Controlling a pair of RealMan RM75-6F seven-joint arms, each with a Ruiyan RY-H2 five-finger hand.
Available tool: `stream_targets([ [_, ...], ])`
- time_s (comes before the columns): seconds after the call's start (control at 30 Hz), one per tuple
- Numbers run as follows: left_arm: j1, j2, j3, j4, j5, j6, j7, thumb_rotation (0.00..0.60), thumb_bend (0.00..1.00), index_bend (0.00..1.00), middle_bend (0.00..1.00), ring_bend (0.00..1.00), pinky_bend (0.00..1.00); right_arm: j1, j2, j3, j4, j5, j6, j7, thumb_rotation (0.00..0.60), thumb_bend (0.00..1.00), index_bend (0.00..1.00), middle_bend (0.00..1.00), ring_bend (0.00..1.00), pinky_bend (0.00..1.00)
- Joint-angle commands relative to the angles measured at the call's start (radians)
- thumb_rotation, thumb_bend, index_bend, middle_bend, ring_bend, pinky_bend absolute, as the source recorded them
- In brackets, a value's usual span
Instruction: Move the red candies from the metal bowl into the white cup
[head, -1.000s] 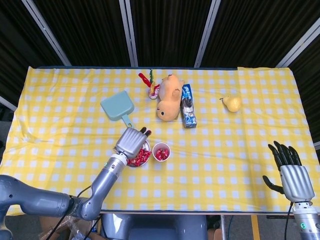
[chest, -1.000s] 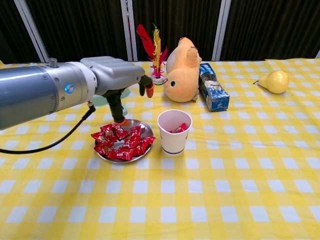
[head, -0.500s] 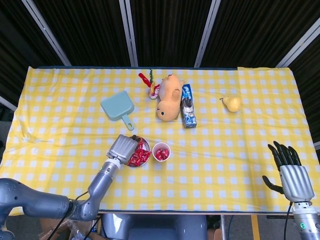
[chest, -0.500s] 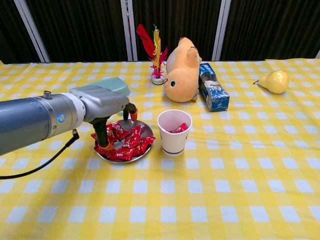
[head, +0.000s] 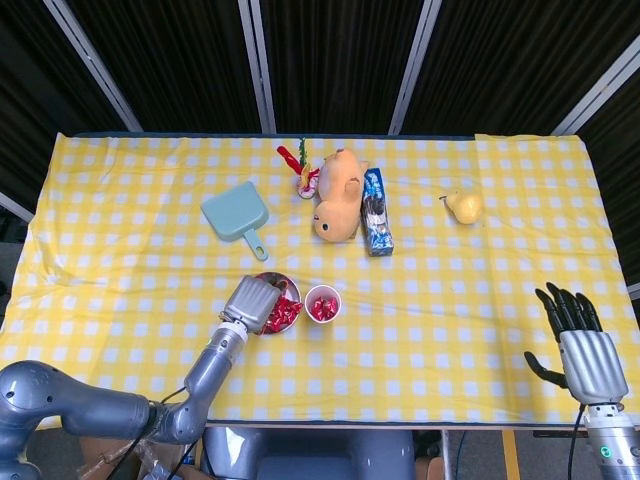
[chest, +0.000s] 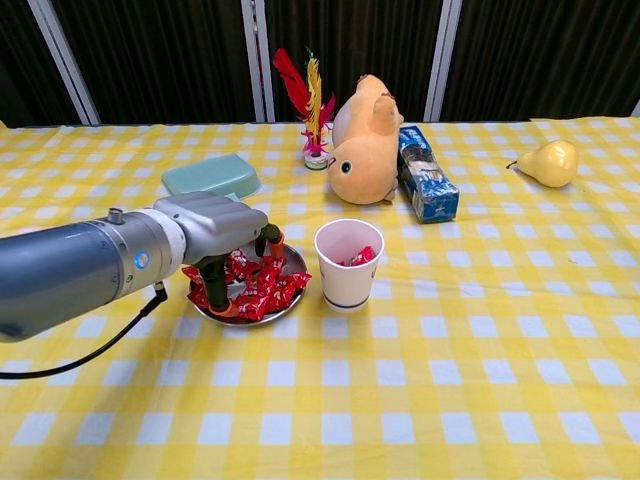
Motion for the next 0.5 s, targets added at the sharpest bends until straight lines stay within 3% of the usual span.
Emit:
stream_targets([
  [0.03,0.002,-0.016,-0.002,0.018,0.004,-0.002,-0.001,0.6,0.24,0.25,0.24,0.87,0.93,0.0,0.0,0.0,-0.001,-0.001,0.001,0.0,0.6,0.34,0.0,0.0,0.0,0.0],
  [0.17,0.004,-0.035,-0.001,0.039,0.008,-0.005,0.0,0.6,0.26,0.32,0.33,0.87,0.94,0.0,0.0,0.0,0.0,0.001,0.0,0.002,0.6,0.34,0.0,0.0,0.0,0.0],
  [0.37,0.013,-0.059,0.004,0.064,0.026,0.004,0.005,0.6,0.4,0.44,0.52,0.88,0.94,0.0,0.0,-0.001,-0.002,0.001,-0.003,0.006,0.6,0.34,0.0,0.0,0.0,0.0],
  [0.5,0.023,-0.07,0.007,0.08,0.047,0.01,-0.002,0.6,0.43,0.49,0.58,0.88,0.95,0.0,0.001,-0.001,-0.002,0.0,-0.002,0.008,0.6,0.34,0.0,0.0,0.0,0.0],
])
